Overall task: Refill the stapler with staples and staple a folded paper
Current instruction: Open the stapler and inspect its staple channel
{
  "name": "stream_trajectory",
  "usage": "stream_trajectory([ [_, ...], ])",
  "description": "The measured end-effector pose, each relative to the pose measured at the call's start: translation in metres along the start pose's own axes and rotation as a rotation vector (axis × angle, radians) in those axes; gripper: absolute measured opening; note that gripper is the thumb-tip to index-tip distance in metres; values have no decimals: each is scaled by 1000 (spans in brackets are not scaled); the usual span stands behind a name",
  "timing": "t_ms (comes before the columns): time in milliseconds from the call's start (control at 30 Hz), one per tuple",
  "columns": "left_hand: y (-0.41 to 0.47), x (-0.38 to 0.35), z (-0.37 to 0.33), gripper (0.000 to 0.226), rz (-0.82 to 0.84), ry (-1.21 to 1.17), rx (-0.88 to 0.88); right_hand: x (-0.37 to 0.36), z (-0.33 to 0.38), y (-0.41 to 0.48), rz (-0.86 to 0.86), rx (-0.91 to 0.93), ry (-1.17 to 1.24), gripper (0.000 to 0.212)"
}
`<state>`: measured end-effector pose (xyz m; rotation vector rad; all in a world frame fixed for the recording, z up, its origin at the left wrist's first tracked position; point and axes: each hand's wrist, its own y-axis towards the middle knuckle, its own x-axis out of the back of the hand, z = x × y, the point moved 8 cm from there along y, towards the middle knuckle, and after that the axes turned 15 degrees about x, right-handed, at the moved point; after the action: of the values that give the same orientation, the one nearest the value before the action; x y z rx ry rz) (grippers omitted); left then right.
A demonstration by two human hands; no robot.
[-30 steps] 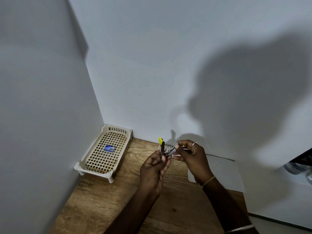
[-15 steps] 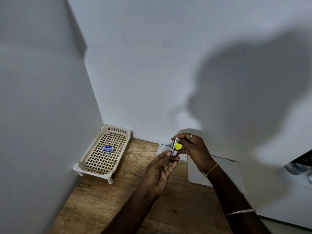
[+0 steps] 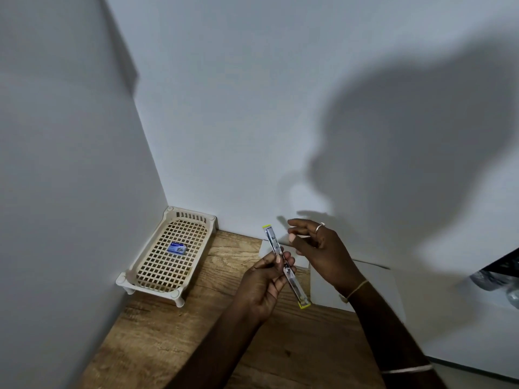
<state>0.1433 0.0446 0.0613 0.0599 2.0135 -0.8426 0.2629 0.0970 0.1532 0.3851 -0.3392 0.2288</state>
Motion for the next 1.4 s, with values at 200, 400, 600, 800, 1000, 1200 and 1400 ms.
stream_trajectory([
  [200,8,4,2,33,-54,-4,12,-10,22,-8,34,213,-379,26],
  [400,8,-1,4,37,-46,-23,15,-20,24,-2,101,247,-567,23],
  [600,3,0,3,21,-79,-20,39,-25,20,1,150,235,-613,20],
  [800,1,3,4,22,-114,44,80,-34,12,4,240,175,-594,16],
  [1000,4,8,6,29,-143,77,106,-37,5,-3,230,112,-472,20],
  [1200,6,8,3,23,-115,9,104,-34,16,-14,169,192,-394,11],
  [1400,8,7,-4,24,-119,-8,108,-29,29,-21,51,250,-519,10],
])
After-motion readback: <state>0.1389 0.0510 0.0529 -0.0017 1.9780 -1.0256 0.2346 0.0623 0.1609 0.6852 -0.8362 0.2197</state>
